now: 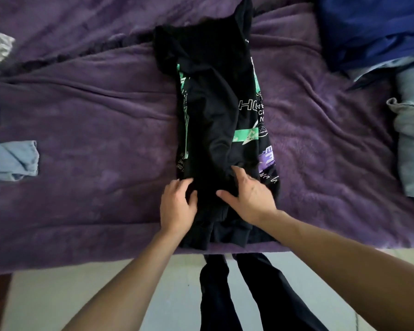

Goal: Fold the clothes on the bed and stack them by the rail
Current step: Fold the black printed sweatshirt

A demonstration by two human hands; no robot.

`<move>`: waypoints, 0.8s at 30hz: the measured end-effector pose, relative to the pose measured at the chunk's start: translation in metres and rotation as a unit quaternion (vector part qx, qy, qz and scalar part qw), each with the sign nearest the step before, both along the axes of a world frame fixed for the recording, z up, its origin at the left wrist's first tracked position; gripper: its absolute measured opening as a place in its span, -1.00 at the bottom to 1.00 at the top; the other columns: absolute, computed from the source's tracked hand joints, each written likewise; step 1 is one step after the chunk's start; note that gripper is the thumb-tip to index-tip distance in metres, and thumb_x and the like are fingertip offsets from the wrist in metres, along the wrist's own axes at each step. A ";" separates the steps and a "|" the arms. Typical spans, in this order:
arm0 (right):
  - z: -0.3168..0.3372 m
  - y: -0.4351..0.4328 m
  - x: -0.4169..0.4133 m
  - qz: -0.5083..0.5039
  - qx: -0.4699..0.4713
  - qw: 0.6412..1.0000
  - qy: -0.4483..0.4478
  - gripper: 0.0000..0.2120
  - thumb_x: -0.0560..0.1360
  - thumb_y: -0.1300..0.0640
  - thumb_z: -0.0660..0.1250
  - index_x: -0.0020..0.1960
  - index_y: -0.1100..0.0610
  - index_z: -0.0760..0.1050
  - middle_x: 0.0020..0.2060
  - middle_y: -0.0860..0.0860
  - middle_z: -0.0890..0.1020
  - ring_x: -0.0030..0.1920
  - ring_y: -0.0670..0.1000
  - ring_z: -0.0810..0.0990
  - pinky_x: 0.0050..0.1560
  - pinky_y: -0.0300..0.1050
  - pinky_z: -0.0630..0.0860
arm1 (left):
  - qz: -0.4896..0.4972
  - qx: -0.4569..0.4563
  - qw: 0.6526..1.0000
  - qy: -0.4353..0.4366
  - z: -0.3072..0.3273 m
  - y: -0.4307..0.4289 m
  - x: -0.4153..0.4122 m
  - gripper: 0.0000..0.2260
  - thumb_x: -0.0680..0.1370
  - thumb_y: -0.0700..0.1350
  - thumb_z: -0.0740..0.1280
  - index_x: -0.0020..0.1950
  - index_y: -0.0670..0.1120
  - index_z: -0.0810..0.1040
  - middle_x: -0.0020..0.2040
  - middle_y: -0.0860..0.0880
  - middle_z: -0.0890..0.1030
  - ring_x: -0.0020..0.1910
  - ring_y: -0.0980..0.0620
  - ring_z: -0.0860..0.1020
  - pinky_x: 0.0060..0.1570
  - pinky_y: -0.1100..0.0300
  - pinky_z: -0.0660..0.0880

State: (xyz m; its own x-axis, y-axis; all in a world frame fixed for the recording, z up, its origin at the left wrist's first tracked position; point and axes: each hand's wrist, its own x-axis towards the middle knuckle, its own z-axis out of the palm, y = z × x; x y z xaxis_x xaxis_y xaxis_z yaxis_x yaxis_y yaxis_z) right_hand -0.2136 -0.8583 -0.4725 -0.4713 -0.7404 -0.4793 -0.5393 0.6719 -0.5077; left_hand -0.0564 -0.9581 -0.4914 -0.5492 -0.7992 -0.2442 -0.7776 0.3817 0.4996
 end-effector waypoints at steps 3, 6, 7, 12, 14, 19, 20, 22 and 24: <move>0.002 -0.008 0.013 -0.075 0.023 0.993 -0.087 -0.46 0.48 0.03 0.35 0.39 0.07 0.24 0.05 0.15 0.61 0.07 0.24 0.57 0.00 0.00 0.48 | 0.141 0.098 0.984 0.049 0.015 0.011 0.011 -0.79 0.44 -0.31 0.38 0.04 -0.10 0.64 -0.26 -0.04 0.57 -0.27 -0.02 0.52 -0.12 0.06 0.51; 0.005 0.000 0.017 -0.092 0.004 0.990 -0.105 -0.53 0.46 0.10 0.36 0.31 0.11 0.30 -0.01 0.15 0.61 0.01 0.24 0.57 -0.02 0.00 0.50 | 0.198 0.161 0.963 0.084 0.025 0.018 0.020 -0.76 0.43 -0.31 0.36 0.03 -0.09 0.65 -0.35 0.03 0.51 -0.37 0.08 0.46 -0.23 0.15 0.51; 0.003 0.010 0.019 -0.064 0.027 0.993 -0.096 -0.56 0.46 0.09 0.36 0.27 0.12 0.30 -0.03 0.15 0.60 0.00 0.25 0.57 -0.06 0.00 0.50 | 0.172 0.161 0.970 0.057 0.026 0.024 0.026 -0.76 0.42 -0.30 0.37 0.04 -0.09 0.65 -0.32 0.02 0.53 -0.35 0.10 0.49 -0.24 0.24 0.47; 0.003 0.068 0.007 0.056 -0.019 0.993 0.099 -0.48 0.48 -0.06 0.34 0.39 0.05 0.33 0.08 0.03 0.58 0.11 0.12 0.53 -0.06 -0.02 0.51 | -0.073 -0.028 0.993 -0.089 0.024 0.057 0.049 -0.71 0.41 -0.19 0.45 0.12 -0.12 0.60 0.11 -0.13 0.50 0.06 -0.17 0.52 -0.07 0.00 0.49; 0.007 0.086 0.000 0.126 -0.072 0.974 0.172 -0.37 0.45 -0.14 0.35 0.45 0.03 0.30 0.29 0.06 0.47 0.29 0.14 0.42 0.09 0.06 0.50 | -0.178 -0.137 0.974 -0.027 0.023 0.062 0.053 -0.64 0.41 -0.10 0.46 0.19 -0.13 0.58 0.26 -0.18 0.49 0.19 -0.22 0.48 0.04 -0.05 0.48; -0.006 0.110 0.012 0.243 0.089 0.960 0.102 -0.05 0.33 -0.41 0.29 0.55 -0.17 -0.09 0.55 0.08 -0.16 0.54 0.20 -0.16 0.38 0.22 0.19 | -0.305 -0.007 0.932 -0.196 0.007 0.072 0.061 -0.20 0.44 0.32 0.26 0.56 0.08 0.00 0.57 -0.05 0.03 0.54 -0.10 -0.01 0.43 -0.15 0.12; -0.009 0.108 0.016 0.190 0.102 0.974 0.068 -0.03 0.31 -0.38 0.35 0.54 -0.18 -0.08 0.55 0.08 -0.17 0.53 0.20 -0.17 0.37 0.22 0.21 | -0.290 0.016 0.933 -0.211 0.002 0.071 0.062 -0.15 0.42 0.33 0.28 0.55 0.12 -0.09 0.57 -0.01 -0.04 0.54 -0.08 -0.06 0.42 -0.17 0.13; -0.013 0.102 0.030 0.106 0.070 0.992 0.024 -0.08 0.31 -0.25 0.44 0.53 -0.12 0.07 0.54 0.09 0.00 0.51 0.20 -0.03 0.37 0.15 0.26 | -0.261 0.038 0.944 -0.197 -0.003 0.072 0.060 -0.08 0.36 0.33 0.34 0.54 0.15 -0.12 0.57 0.02 -0.05 0.54 -0.06 -0.07 0.36 -0.18 0.22; -0.015 0.100 0.044 0.071 -0.002 0.997 0.012 -0.24 0.33 -0.05 0.46 0.47 0.00 0.27 0.38 0.10 0.32 0.37 0.20 0.24 0.31 0.02 0.35 | -0.249 0.035 0.951 -0.181 -0.006 0.074 0.057 -0.06 0.33 0.33 0.37 0.54 0.14 -0.09 0.56 0.00 0.00 0.53 -0.07 -0.03 0.31 -0.16 0.27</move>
State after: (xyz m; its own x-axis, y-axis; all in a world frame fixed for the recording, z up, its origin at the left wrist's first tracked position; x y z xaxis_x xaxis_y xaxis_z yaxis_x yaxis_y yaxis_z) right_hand -0.1693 -0.7584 -0.4873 -0.3732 -0.8026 -0.4653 -0.6412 0.5856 -0.4959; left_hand 0.0008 -0.8841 -0.4973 -0.7258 -0.4368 -0.5314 -0.6344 0.7236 0.2719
